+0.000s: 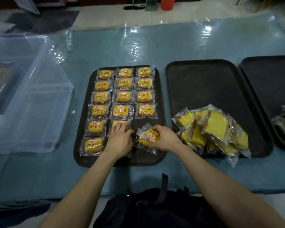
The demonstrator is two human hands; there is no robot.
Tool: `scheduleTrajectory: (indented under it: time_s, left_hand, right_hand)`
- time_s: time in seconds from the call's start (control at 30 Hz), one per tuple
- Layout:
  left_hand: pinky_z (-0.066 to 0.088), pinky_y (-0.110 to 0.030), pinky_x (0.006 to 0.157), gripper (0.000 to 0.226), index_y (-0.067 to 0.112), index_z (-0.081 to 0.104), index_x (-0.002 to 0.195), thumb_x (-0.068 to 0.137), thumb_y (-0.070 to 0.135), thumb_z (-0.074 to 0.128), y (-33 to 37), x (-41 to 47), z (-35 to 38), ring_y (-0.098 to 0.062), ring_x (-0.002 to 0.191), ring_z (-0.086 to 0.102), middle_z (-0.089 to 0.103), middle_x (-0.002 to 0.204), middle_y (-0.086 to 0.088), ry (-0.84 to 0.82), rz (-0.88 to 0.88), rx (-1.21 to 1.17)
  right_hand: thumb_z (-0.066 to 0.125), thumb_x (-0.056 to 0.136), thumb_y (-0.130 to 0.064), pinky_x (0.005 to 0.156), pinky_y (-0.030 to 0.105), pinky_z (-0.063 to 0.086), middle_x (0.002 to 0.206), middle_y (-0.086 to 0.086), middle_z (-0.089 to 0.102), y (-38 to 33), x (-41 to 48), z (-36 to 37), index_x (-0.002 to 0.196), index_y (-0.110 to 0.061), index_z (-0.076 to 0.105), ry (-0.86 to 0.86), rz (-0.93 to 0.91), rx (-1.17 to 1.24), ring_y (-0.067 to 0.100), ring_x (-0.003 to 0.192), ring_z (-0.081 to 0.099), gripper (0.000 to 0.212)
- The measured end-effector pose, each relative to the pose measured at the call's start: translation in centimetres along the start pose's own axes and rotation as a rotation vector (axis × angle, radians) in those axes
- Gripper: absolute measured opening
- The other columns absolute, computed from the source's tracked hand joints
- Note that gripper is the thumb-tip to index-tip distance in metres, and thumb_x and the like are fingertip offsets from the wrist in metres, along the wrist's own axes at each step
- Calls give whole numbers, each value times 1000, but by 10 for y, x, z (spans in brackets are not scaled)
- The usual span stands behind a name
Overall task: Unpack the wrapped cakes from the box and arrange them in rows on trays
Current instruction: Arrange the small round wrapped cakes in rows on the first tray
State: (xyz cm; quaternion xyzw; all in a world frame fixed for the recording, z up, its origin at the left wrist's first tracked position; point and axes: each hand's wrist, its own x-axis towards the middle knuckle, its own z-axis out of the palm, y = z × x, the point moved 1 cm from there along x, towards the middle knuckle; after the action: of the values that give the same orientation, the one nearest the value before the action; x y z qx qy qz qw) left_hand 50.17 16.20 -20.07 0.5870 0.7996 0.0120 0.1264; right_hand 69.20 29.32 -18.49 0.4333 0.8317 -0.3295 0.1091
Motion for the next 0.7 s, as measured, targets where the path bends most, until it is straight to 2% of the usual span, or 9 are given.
scheduleTrajectory:
  time_s: [0.1, 0.2, 0.27, 0.37, 0.4, 0.47, 0.53, 0.57, 0.7]
  left_hand:
    - [24, -49, 125, 33, 28, 76, 128, 104, 42, 58, 5, 5, 2, -26, 140, 37, 53, 142, 0, 17, 32, -25]
    - [25, -46, 121, 33, 30, 77, 121, 102, 50, 58, 11, 16, 0, -23, 131, 38, 52, 127, 5, -6, 75, -77]
    - [25, -45, 120, 30, 31, 79, 117, 101, 44, 58, 14, 22, 0, -21, 127, 39, 53, 120, 7, -49, 124, -86]
    - [24, -48, 125, 22, 32, 80, 108, 98, 30, 61, 16, 24, 1, -19, 124, 43, 58, 115, 8, -116, 180, -109]
    - [25, -48, 126, 21, 32, 78, 109, 97, 27, 62, 17, 25, 0, -18, 124, 44, 60, 116, 9, -98, 183, -121]
    - [26, -47, 128, 27, 32, 72, 122, 96, 28, 64, 19, 28, -2, -17, 129, 46, 62, 124, 9, -51, 175, -153]
    - [26, -47, 128, 46, 29, 64, 141, 96, 38, 64, 22, 31, -3, -19, 135, 47, 63, 136, 7, -94, 207, -156]
    - [27, -47, 126, 50, 28, 63, 144, 97, 43, 64, 24, 31, -3, -20, 135, 48, 64, 137, 6, -138, 242, -132]
    - [31, -45, 119, 49, 32, 68, 138, 92, 48, 73, 29, 29, 0, -19, 131, 48, 65, 133, 9, -232, 310, -97]
  right_hand:
    - [96, 70, -49, 107, 45, 53, 135, 3, 59, 3, -4, -2, 149, -25, 49, 57, 22, 48, 24, 125, 57, 95]
    - [86, 77, -64, 107, 44, 53, 139, 6, 59, 7, -9, -6, 152, -19, 45, 194, 97, 73, 27, 129, 57, 97]
    - [75, 83, -75, 104, 44, 54, 143, 11, 57, 9, -11, -9, 153, -16, 44, 254, 147, 14, 30, 129, 58, 97]
    - [56, 91, -83, 101, 47, 54, 151, 18, 50, 9, -15, -7, 155, -12, 43, 232, 199, -48, 35, 131, 59, 97]
    - [52, 95, -80, 101, 48, 54, 152, 19, 48, 9, -16, -6, 156, -12, 42, 240, 203, -30, 37, 131, 59, 92]
    - [49, 103, -69, 101, 49, 54, 155, 20, 43, 9, -16, -4, 158, -13, 40, 260, 185, 2, 38, 129, 60, 79]
    - [53, 107, -54, 102, 49, 55, 162, 20, 36, 10, -15, 0, 162, -15, 34, 255, 167, 11, 38, 128, 62, 70]
    - [56, 108, -45, 103, 48, 56, 166, 18, 32, 11, -15, 2, 165, -17, 31, 250, 159, 11, 37, 129, 63, 69]
    - [63, 100, -24, 109, 45, 53, 177, 2, 20, 11, -14, -1, 168, -21, 27, 247, 111, -14, 31, 139, 57, 77]
